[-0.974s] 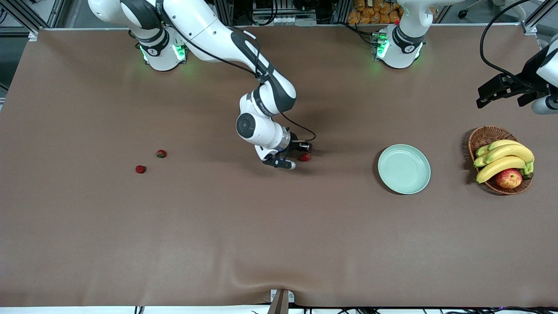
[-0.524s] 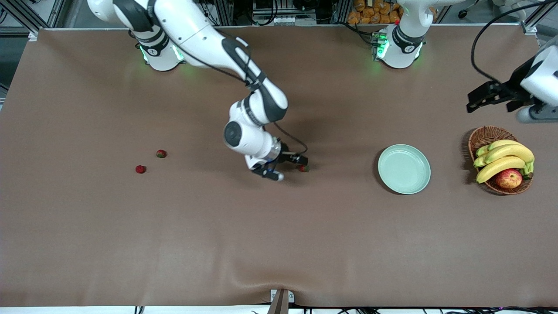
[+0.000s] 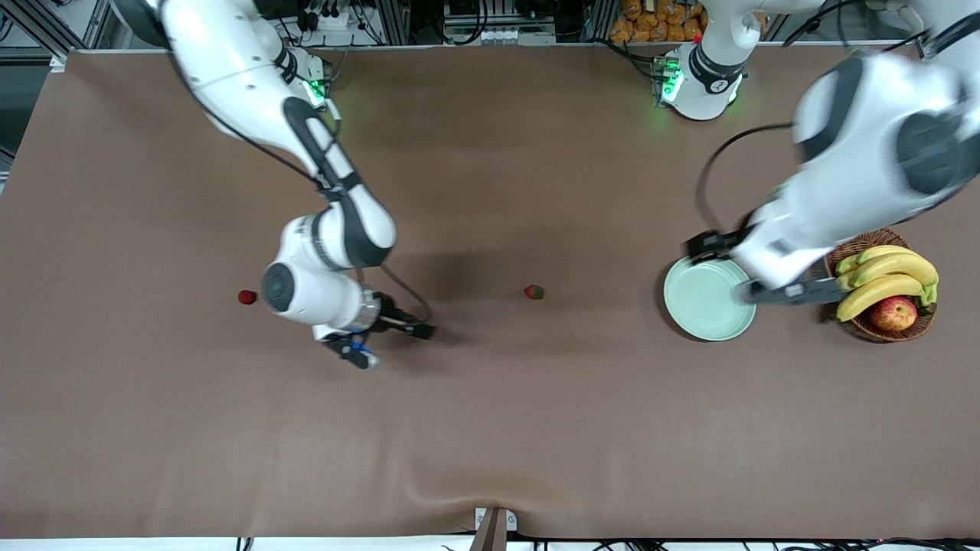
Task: Collect all strawberries into plate
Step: 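Carry the strawberry toward the plate and release it mid-table, then grasp the mid-table strawberry with the left gripper while the right gripper reaches another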
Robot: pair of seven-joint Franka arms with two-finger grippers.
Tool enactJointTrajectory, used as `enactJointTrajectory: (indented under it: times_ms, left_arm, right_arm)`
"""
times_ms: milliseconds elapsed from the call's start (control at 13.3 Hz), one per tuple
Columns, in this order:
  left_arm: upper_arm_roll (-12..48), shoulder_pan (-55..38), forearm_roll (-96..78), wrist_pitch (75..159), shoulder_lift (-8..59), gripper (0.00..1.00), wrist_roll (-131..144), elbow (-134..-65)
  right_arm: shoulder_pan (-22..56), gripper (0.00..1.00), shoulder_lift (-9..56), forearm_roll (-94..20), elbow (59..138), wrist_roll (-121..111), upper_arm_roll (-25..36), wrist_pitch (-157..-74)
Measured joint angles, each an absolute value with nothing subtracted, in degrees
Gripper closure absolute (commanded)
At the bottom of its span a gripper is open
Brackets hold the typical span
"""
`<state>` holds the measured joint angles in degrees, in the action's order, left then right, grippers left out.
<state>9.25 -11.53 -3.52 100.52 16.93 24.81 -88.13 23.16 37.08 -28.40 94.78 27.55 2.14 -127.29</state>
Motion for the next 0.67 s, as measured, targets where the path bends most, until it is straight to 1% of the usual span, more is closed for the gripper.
enactJointTrajectory:
  times_ms: [150, 375, 524, 674]
  left_arm:
    - [9.31, -16.49, -3.48, 105.06, 21.28, 0.0, 37.67, -88.78]
    - [9.3, -21.72, -3.21, 115.04, 26.25, 0.0, 57.12, -92.58]
    - [9.31, -24.98, 1.08, 121.6, 28.55, 0.0, 70.34, -96.13]
    - [9.32, -27.9, 6.01, 125.61, 30.89, 0.0, 83.13, -97.74]
  right_arm:
    - [19.51, 0.0, 34.99, -18.16, 95.58, 27.18, 2.12, -121.24]
    - [17.89, 0.0, 34.08, -5.41, 96.09, 26.24, 2.08, -114.65]
    - [16.8, 0.0, 34.0, -0.81, 96.87, 24.78, 2.11, -109.48]
    - [14.34, 0.0, 33.95, 0.37, 97.86, 20.7, 2.13, -107.22]
